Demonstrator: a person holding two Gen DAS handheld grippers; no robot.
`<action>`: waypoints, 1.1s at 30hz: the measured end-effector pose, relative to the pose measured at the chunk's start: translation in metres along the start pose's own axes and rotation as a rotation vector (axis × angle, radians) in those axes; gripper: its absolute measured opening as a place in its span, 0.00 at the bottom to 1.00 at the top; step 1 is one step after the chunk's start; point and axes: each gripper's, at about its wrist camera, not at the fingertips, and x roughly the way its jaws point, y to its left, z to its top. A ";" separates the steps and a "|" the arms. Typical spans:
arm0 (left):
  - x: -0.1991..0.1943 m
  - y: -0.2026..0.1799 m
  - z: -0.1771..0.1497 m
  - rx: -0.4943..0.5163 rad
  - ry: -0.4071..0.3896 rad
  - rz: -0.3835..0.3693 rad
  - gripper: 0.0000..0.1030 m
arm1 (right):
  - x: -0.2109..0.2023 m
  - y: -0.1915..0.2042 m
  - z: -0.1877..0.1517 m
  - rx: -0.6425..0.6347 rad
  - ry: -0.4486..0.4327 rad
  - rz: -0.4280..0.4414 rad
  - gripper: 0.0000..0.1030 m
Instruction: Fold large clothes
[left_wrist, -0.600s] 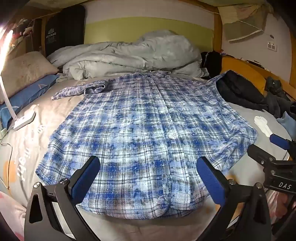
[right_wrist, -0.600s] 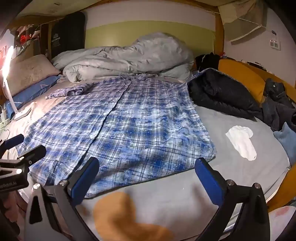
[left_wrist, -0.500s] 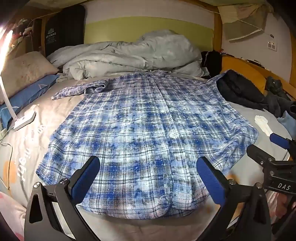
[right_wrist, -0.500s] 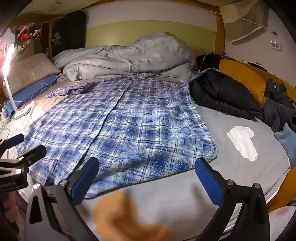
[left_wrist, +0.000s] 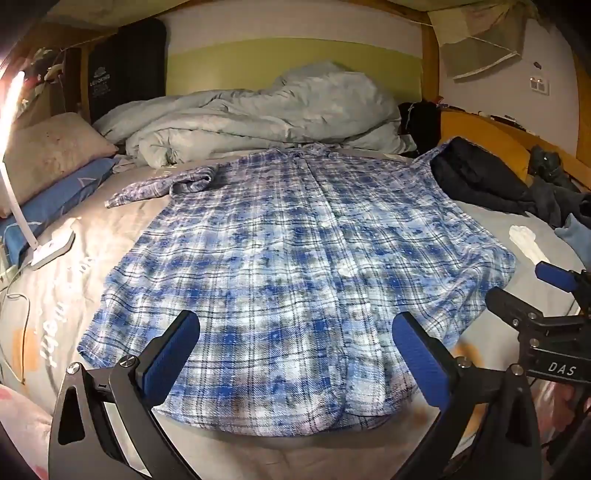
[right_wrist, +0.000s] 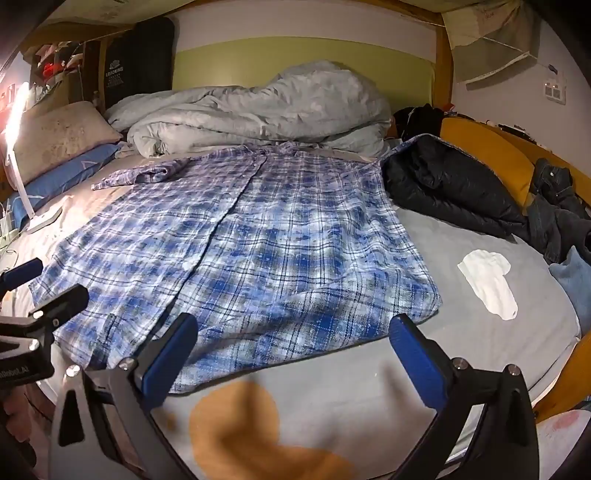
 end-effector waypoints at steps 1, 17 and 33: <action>0.000 0.000 0.000 -0.001 -0.001 -0.001 1.00 | 0.000 0.001 -0.001 0.000 -0.002 -0.002 1.00; -0.004 -0.004 -0.003 0.015 -0.012 0.004 1.00 | -0.005 -0.003 -0.003 0.004 -0.006 -0.003 1.00; -0.002 -0.006 -0.004 0.017 -0.004 -0.001 1.00 | -0.006 -0.004 -0.003 0.005 -0.006 -0.009 1.00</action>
